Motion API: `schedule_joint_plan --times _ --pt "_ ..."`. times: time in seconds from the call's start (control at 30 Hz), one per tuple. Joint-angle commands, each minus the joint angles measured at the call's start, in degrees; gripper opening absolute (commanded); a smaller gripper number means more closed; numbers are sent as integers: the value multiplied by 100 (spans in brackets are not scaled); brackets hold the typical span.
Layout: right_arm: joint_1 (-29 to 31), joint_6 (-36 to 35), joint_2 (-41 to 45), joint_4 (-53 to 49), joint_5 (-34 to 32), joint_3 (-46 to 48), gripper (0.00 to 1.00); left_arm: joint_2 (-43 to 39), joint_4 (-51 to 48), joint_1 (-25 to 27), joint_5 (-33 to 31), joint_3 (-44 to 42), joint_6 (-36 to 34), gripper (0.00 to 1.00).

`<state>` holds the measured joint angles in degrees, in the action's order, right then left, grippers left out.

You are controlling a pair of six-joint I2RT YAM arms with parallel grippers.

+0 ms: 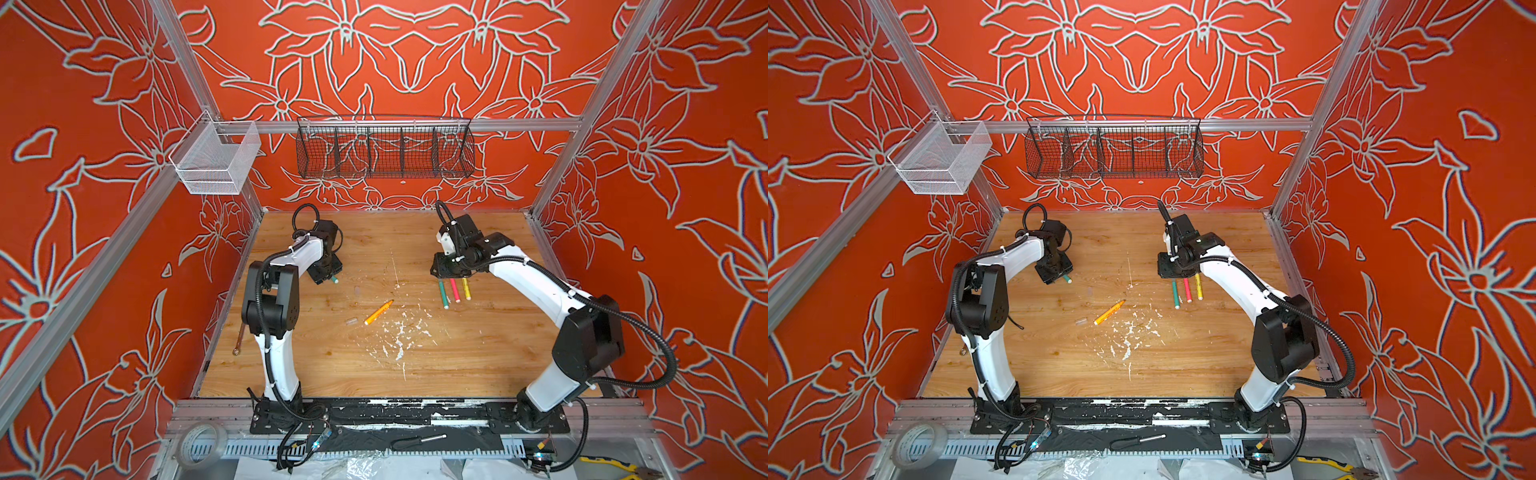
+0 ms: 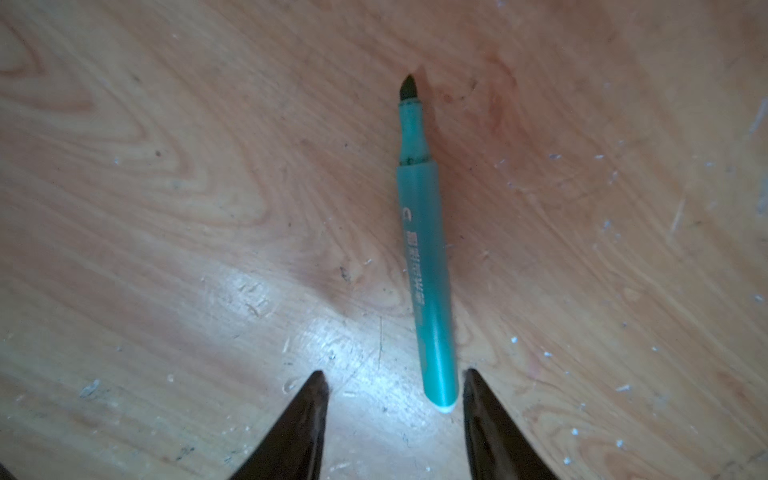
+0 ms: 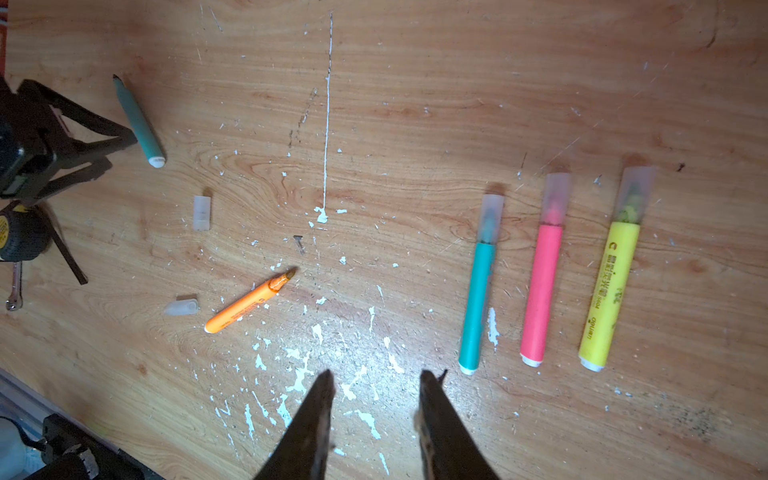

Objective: Insert the pens into the pen caps
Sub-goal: 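Lower the left gripper and close it on the slim green marker's end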

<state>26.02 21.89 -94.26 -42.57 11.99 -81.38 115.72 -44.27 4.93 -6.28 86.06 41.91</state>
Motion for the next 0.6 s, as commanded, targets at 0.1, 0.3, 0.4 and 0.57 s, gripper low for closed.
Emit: schedule_joint_plan --times 0.1,0.3,0.4,0.57 --pt "35 81 253 143 93 138 37 237 -525 91 158 323 -172 45" --pt "28 61 301 135 93 155 37 224 -633 261 -192 394 -289 46" --pt "33 52 324 124 90 153 37 243 -601 250 -224 269 -190 46" --pt "29 68 359 160 102 205 37 252 -463 221 -188 48 -93 46"
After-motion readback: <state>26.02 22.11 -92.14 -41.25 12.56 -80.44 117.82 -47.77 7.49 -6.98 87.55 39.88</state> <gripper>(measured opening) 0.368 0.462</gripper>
